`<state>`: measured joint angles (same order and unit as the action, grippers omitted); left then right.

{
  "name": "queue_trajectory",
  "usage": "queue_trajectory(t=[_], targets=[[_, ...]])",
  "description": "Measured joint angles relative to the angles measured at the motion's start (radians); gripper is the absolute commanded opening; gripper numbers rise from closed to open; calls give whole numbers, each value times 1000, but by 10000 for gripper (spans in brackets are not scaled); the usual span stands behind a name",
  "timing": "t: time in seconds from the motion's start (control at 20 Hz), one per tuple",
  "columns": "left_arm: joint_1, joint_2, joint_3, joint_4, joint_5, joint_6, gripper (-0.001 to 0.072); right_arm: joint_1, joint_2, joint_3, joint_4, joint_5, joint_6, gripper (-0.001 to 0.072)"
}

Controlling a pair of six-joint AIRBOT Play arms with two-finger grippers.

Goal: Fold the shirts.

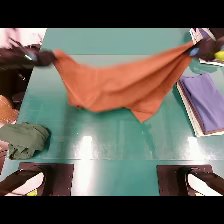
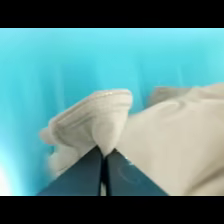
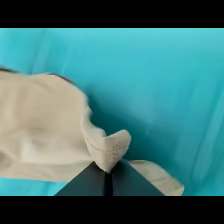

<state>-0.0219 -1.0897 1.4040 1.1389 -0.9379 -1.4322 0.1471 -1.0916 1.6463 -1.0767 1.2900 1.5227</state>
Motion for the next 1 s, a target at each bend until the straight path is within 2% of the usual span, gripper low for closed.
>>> queue_trajectory(t=[0.25, 0.55, 0.8, 1.0], targets=[[0, 234, 283, 58, -6, -2, 23, -110, 106, 253, 2, 16, -23, 15], [0, 340, 509, 73, -55, -17, 23, -292, 189, 416, 5, 79, -39, 14], [0, 258, 553, 71, -145, -30, 23, -371, 190, 351, 12, 105, -46, 14], [0, 68, 494, 66, -267, -33, 24, -278, 68, 208, -20, 138, -48, 14]])
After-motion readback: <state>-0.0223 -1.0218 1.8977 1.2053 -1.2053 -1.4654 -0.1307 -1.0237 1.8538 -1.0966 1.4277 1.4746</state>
